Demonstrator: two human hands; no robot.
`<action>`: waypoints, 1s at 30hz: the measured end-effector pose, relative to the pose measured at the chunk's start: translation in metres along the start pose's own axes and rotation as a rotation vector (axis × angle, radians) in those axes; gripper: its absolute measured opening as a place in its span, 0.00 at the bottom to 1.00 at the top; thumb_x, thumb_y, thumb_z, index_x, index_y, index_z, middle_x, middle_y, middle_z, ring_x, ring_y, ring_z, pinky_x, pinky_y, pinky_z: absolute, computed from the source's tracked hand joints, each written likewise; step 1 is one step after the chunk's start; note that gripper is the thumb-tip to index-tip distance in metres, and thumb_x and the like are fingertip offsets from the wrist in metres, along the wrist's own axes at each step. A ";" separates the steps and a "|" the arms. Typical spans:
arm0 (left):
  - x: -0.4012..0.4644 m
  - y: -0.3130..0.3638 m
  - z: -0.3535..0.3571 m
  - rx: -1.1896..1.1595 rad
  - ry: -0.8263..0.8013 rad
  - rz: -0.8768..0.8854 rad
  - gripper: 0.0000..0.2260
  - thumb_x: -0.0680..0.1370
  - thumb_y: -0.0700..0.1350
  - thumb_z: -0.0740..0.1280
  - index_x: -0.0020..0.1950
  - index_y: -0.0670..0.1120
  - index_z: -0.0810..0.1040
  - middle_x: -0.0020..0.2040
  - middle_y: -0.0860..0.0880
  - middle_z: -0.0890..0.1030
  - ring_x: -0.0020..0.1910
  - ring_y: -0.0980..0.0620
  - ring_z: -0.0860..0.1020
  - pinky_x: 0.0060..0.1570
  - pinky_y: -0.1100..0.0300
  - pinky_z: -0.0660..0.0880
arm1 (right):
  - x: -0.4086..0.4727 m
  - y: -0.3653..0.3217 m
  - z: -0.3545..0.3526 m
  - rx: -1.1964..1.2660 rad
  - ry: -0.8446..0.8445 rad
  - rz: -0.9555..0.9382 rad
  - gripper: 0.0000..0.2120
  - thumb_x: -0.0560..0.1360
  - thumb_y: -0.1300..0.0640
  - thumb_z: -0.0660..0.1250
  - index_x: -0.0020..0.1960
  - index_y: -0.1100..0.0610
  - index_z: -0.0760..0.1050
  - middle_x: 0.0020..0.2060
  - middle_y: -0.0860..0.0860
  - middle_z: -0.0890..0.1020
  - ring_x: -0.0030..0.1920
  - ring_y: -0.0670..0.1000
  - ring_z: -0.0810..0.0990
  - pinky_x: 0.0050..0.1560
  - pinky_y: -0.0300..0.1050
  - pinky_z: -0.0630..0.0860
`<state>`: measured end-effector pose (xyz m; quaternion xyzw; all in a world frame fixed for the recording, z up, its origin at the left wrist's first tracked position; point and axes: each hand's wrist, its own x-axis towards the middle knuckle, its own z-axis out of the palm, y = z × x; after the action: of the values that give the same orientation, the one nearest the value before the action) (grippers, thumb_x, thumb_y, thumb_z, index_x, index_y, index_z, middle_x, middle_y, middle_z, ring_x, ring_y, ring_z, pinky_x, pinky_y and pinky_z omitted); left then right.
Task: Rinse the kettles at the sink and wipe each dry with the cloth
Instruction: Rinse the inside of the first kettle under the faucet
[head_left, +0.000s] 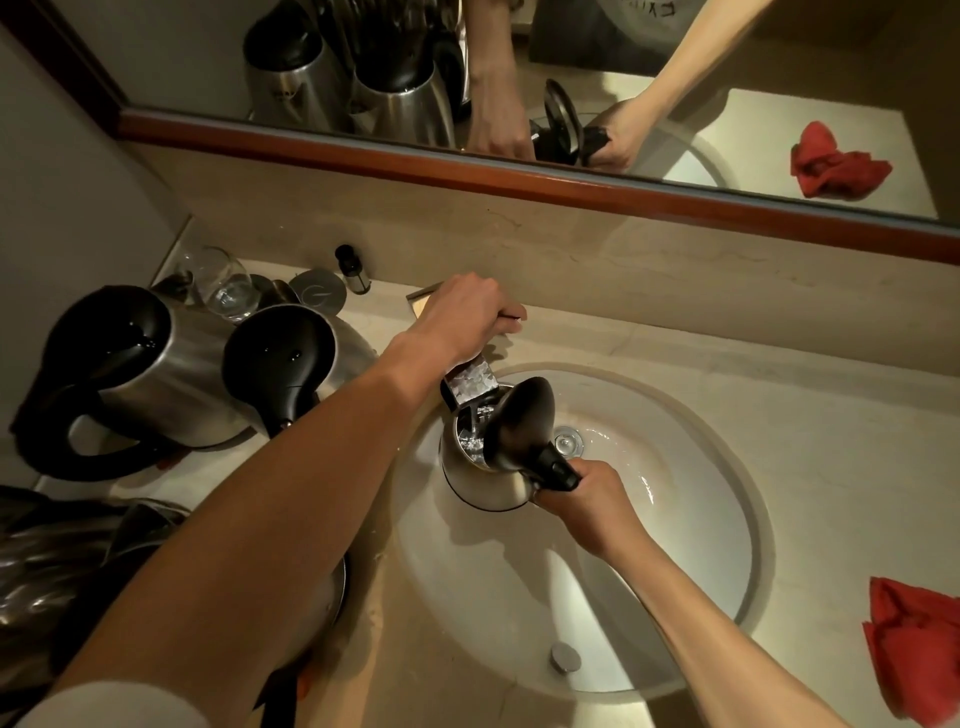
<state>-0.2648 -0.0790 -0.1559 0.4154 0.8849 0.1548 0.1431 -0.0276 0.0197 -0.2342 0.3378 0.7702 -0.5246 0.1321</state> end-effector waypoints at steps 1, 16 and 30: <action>0.000 0.000 -0.001 -0.009 0.003 0.003 0.10 0.79 0.50 0.69 0.52 0.45 0.85 0.49 0.43 0.86 0.50 0.41 0.82 0.51 0.49 0.77 | 0.000 0.000 0.000 -0.005 0.001 0.001 0.21 0.68 0.67 0.74 0.30 0.53 0.63 0.23 0.44 0.61 0.28 0.47 0.57 0.32 0.46 0.54; -0.003 0.004 -0.006 0.012 -0.016 0.046 0.09 0.80 0.49 0.68 0.46 0.46 0.84 0.38 0.44 0.83 0.38 0.44 0.78 0.40 0.55 0.70 | -0.001 0.001 -0.001 0.016 0.003 -0.012 0.16 0.68 0.68 0.74 0.32 0.59 0.68 0.26 0.46 0.62 0.30 0.47 0.58 0.33 0.47 0.54; -0.001 -0.002 -0.002 0.004 -0.014 0.052 0.10 0.80 0.49 0.68 0.48 0.45 0.84 0.45 0.43 0.85 0.46 0.42 0.81 0.49 0.51 0.75 | 0.001 0.003 -0.001 0.000 -0.004 -0.007 0.17 0.68 0.67 0.74 0.32 0.57 0.68 0.25 0.45 0.62 0.31 0.48 0.58 0.34 0.47 0.55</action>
<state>-0.2664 -0.0814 -0.1550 0.4396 0.8731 0.1540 0.1442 -0.0257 0.0218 -0.2363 0.3341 0.7711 -0.5257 0.1322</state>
